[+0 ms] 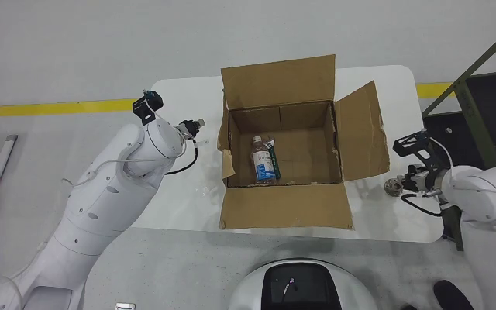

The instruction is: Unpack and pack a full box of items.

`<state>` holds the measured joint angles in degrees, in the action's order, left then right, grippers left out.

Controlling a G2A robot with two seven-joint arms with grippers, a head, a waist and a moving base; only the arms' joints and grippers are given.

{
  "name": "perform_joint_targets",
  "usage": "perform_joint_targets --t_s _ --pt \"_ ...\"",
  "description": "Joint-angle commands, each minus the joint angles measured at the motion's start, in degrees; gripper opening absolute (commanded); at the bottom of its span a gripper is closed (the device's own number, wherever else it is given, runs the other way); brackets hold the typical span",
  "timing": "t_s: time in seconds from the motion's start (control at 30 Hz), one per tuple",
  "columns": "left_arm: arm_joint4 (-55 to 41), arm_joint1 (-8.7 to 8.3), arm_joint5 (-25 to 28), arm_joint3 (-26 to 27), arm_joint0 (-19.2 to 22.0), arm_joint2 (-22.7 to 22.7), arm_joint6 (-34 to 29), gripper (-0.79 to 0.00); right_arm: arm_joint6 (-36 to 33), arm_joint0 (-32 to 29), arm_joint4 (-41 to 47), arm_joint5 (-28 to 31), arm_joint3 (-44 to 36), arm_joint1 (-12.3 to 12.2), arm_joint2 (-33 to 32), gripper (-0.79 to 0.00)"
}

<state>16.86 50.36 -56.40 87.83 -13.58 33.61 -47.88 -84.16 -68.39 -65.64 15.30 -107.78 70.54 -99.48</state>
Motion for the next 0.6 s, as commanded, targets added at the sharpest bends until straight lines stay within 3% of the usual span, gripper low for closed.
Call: perform_joint_targets --t_s 0.0,0.17,0.57 --pt "0.0 0.0 0.0 0.0 0.0 0.0 0.0 0.0 0.2 0.1 0.2 -0.2 0.5 -0.1 0.4 -0.545" --pt "0.0 0.0 0.0 0.0 0.0 0.0 0.0 0.0 0.4 0.1 -1.0 -0.5 1.8 -0.5 1.9 -0.489" --pt "0.0 0.0 0.0 0.0 0.0 0.0 0.0 0.0 1.0 0.6 -2.2 -0.8 4.5 -1.4 4.6 -0.502"
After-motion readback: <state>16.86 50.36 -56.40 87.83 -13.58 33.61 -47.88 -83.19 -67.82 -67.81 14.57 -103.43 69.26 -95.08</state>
